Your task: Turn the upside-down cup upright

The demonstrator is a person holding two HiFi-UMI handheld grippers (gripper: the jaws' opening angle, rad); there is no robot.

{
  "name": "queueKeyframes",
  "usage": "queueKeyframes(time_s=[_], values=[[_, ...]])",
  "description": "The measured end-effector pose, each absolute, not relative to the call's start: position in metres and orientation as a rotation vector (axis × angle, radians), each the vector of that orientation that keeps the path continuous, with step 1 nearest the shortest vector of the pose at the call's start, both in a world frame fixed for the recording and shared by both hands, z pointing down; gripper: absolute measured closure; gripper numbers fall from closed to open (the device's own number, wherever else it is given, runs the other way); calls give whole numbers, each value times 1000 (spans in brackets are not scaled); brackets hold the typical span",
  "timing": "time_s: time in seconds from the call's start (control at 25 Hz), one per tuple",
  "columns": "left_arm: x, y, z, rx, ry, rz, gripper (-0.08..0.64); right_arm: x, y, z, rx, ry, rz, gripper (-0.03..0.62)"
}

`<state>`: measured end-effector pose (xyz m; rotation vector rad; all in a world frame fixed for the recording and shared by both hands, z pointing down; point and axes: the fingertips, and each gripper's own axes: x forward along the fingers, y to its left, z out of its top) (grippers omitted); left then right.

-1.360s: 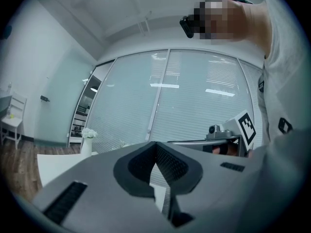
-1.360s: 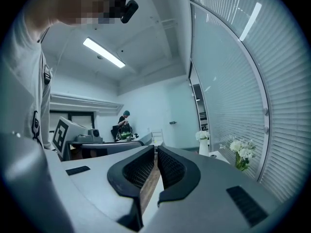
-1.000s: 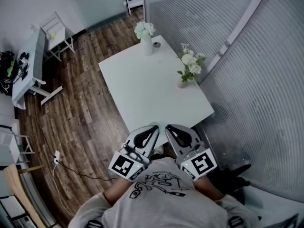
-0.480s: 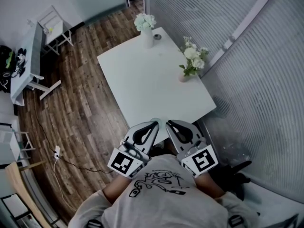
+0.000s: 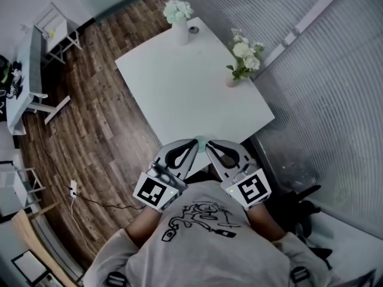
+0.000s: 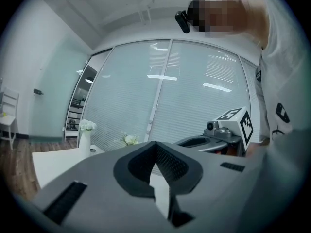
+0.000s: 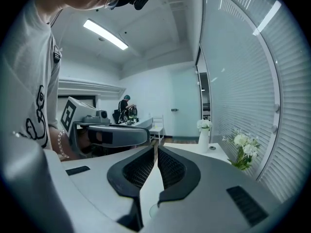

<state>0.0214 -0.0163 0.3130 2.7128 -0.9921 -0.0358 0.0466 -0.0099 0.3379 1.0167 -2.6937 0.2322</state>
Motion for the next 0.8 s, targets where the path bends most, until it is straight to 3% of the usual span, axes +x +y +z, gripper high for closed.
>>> queueKeyframes(time_s=[0.8], values=[[2, -26, 429, 2617, -818, 120, 557, 20, -8, 450, 821, -2447, 253, 545]])
